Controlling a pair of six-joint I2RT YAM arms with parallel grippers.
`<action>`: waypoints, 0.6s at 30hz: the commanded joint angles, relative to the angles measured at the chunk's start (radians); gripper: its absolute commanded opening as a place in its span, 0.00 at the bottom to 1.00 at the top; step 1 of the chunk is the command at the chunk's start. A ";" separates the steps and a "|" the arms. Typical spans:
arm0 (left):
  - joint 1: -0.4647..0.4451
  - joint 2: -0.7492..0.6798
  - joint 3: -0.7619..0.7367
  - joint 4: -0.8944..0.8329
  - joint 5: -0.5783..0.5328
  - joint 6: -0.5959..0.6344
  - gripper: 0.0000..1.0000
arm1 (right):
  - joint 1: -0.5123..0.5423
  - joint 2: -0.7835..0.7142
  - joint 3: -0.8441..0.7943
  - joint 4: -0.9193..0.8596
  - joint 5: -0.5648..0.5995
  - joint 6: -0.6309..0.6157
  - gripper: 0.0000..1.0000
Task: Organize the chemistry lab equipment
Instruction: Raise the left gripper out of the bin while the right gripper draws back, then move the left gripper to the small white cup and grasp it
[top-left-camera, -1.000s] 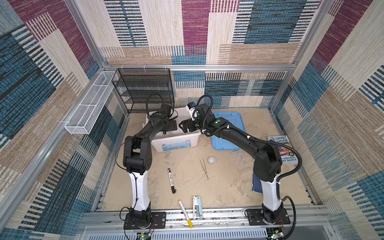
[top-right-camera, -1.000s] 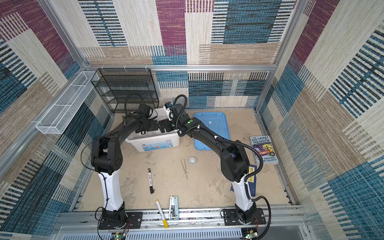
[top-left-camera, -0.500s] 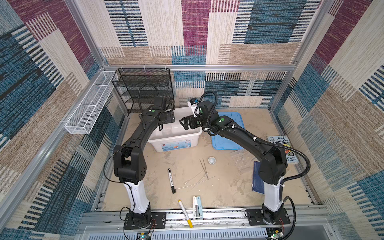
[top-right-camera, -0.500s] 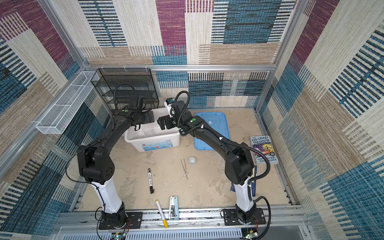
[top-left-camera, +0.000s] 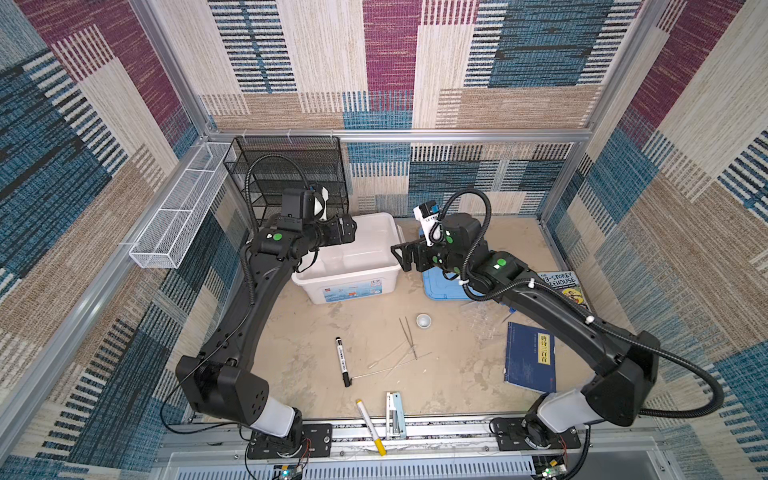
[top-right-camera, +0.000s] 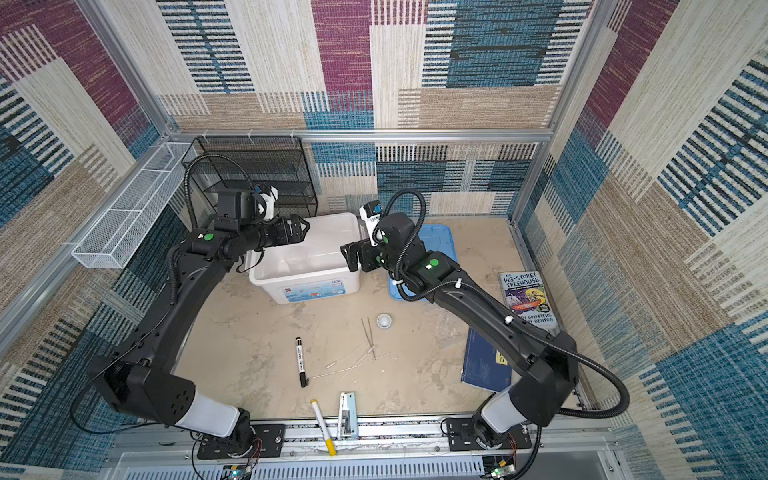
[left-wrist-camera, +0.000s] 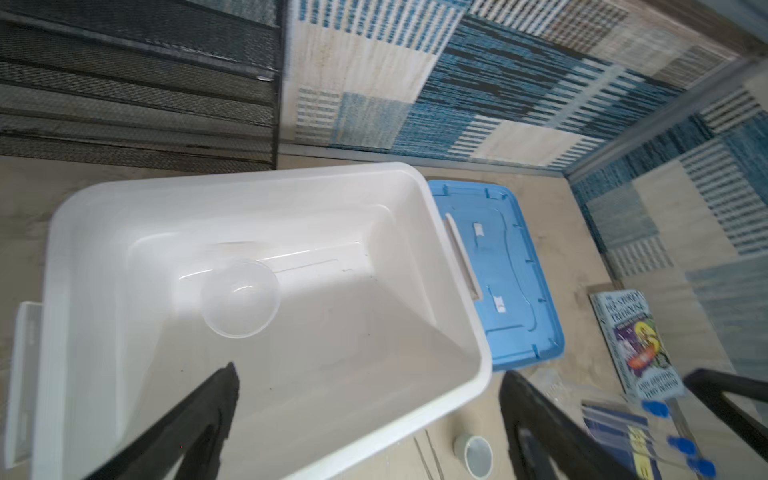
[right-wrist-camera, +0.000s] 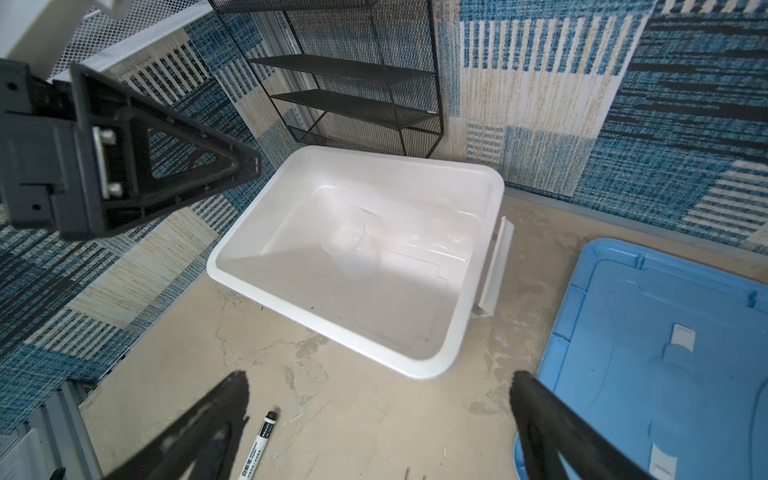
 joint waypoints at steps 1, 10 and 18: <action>-0.067 -0.058 -0.040 -0.040 0.104 0.077 0.99 | 0.000 -0.082 -0.107 -0.044 0.010 0.064 0.99; -0.339 -0.078 -0.160 -0.060 0.071 0.069 0.98 | -0.090 -0.262 -0.446 0.003 -0.099 0.203 0.99; -0.509 -0.024 -0.297 0.036 0.032 0.041 0.97 | -0.206 -0.287 -0.466 -0.009 -0.157 0.168 0.98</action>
